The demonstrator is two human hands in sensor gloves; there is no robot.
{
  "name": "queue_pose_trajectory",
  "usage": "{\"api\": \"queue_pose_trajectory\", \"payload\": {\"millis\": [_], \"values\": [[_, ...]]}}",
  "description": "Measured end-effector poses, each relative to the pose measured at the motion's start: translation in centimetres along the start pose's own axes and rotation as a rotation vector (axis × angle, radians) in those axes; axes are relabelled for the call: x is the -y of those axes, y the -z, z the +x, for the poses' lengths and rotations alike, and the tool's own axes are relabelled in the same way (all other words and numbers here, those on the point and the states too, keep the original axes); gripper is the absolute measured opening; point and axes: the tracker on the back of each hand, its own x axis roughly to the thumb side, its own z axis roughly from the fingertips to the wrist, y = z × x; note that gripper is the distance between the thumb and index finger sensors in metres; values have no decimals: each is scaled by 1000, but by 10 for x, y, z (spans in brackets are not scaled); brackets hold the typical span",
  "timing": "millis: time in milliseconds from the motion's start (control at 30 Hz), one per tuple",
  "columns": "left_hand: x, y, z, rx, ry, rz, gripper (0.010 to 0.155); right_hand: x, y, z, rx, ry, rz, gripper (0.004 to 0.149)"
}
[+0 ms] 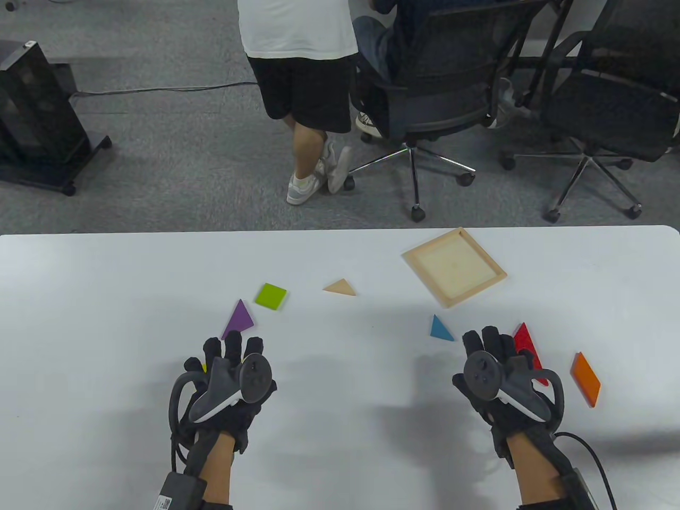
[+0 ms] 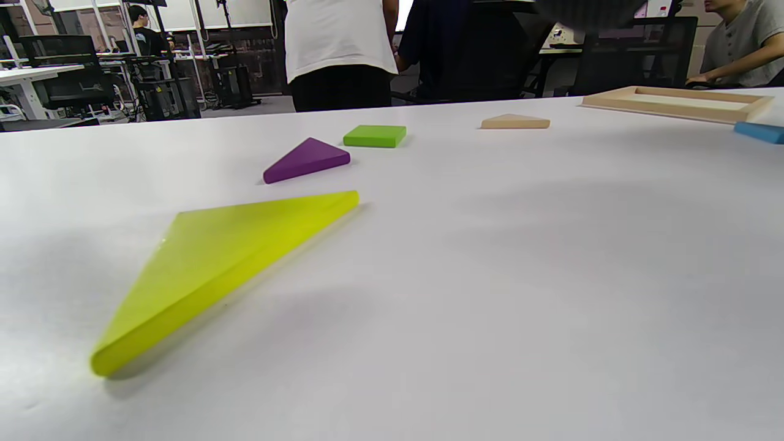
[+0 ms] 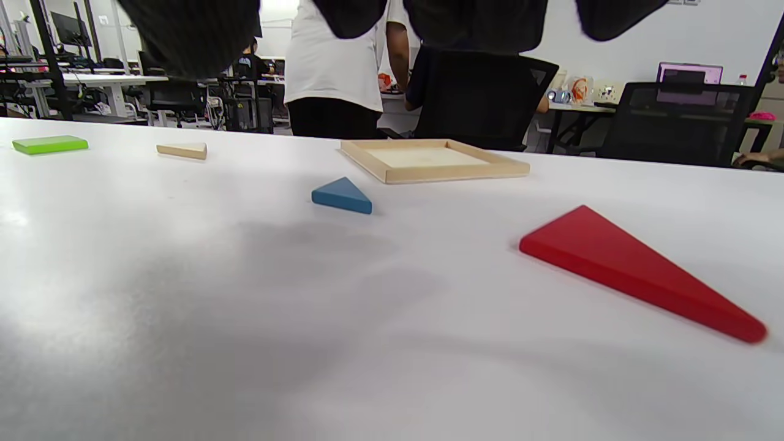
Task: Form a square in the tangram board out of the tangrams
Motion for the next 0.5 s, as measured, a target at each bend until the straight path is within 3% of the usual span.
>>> {"api": "queue_pose_trajectory", "payload": {"millis": [267, 500], "values": [[0, -1, -7, -26, -9, -5, 81, 17, 15, 4, 1, -13, -51, 73], [5, 0, -11, -40, -20, -26, 81, 36, 48, 12, -8, -77, -53, 67]]}}
